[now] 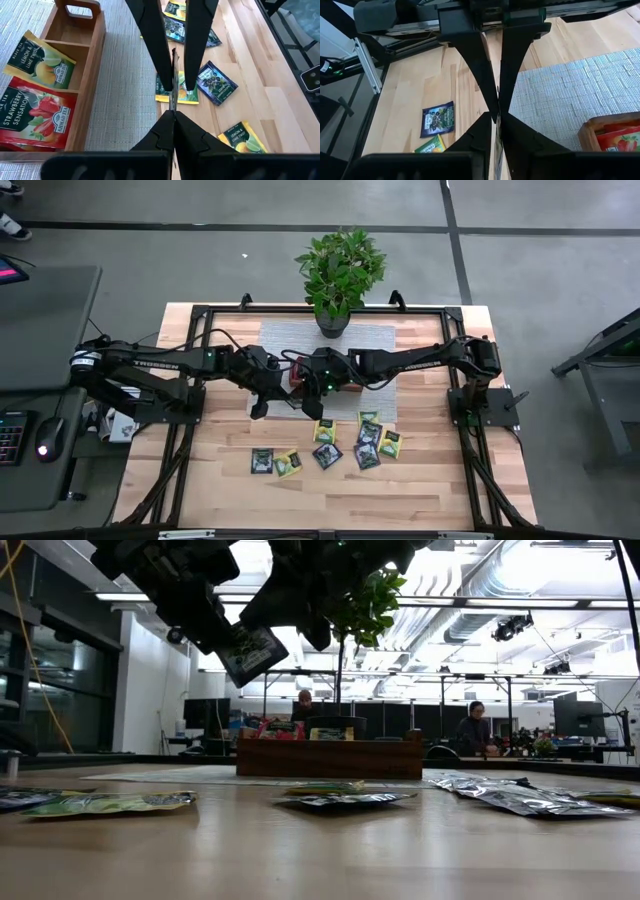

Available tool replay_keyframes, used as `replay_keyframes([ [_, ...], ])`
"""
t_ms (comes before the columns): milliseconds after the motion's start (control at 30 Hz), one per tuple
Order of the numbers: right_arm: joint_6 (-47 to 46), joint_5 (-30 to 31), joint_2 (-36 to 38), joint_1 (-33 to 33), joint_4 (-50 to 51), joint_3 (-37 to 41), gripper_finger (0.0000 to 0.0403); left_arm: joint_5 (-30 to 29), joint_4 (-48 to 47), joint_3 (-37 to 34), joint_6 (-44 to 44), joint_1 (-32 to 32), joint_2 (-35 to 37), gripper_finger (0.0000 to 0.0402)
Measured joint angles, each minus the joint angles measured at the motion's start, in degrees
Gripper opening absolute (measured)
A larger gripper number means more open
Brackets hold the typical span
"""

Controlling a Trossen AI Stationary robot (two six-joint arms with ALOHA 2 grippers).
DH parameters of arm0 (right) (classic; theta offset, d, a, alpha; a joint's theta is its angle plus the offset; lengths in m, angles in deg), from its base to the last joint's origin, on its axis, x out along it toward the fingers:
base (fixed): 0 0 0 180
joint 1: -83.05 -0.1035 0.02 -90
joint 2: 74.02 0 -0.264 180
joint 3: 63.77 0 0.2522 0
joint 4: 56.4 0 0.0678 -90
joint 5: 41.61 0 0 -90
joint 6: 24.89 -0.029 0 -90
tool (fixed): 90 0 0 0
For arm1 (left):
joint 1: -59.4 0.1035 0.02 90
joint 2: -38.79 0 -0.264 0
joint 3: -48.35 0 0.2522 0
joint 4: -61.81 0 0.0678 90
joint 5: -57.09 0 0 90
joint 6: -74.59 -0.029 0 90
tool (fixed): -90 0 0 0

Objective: Pick & Place Tea
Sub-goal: Put the violet tea bag into the right section of the wooden organizer

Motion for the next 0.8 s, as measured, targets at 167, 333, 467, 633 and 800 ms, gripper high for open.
replay_keyframes([
  [167, 0.8, 0.3, 0.0, 0.0, 0.0, 0.0, 0.0005, 0.0, 0.0, 0.0, 0.1, 0.0, 0.0, 0.0],
  [333, 1.1, 0.8, 0.0, 0.0, 0.1, 0.0, 0.0002, 0.0, 0.0, 0.0, 0.0, 0.0, 0.0, 0.0001],
  [467, 1.3, 2.2, 0.0, 0.0, 0.2, 0.0, 0.0001, -0.3, -0.1, 0.0, -0.8, 0.0, 0.0, 0.0001],
  [633, 1.4, 3.5, 0.0, 0.0, 1.6, -0.1, 0.0001, -0.5, -0.3, 0.0, -1.6, 0.0, 0.0, 0.0001],
  [800, 1.4, 3.5, -0.1, 0.0, 6.1, -0.1, 0.0001, -1.2, -3.4, -0.1, -0.1, 0.0, 0.1, 0.0025],
])
